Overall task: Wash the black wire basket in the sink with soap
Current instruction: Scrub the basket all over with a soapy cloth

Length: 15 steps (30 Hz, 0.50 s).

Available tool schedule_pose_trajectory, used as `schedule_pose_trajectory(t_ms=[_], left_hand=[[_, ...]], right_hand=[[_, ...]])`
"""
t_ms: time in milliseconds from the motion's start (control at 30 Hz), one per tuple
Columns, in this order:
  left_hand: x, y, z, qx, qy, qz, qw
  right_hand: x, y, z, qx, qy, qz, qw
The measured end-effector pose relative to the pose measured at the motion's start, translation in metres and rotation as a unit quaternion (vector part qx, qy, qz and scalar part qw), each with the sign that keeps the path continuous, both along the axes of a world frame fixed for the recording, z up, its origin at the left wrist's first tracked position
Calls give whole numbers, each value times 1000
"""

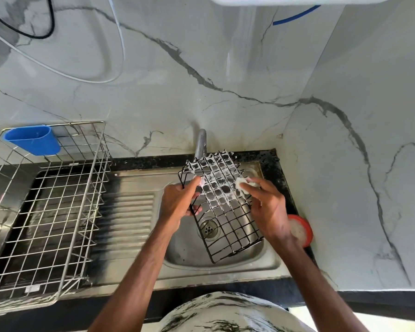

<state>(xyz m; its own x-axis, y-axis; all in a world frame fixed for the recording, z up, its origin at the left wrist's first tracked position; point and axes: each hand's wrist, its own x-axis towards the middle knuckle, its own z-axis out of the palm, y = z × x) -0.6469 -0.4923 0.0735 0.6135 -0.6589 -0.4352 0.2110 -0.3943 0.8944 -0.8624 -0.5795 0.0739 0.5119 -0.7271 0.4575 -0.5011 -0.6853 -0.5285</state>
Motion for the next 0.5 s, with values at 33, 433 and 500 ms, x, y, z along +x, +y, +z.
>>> schedule_pose_trajectory(t_ms=[33, 433, 500], left_hand=[[2, 0, -1, 4, 2, 5, 1000], [5, 1, 0, 18, 15, 12, 1000], [1, 1, 0, 14, 14, 14, 1000]], right_hand=[[-4, 8, 0, 6, 3, 3, 1000], [-22, 44, 0, 88, 31, 85, 992], [-19, 40, 3, 77, 16, 53, 995]])
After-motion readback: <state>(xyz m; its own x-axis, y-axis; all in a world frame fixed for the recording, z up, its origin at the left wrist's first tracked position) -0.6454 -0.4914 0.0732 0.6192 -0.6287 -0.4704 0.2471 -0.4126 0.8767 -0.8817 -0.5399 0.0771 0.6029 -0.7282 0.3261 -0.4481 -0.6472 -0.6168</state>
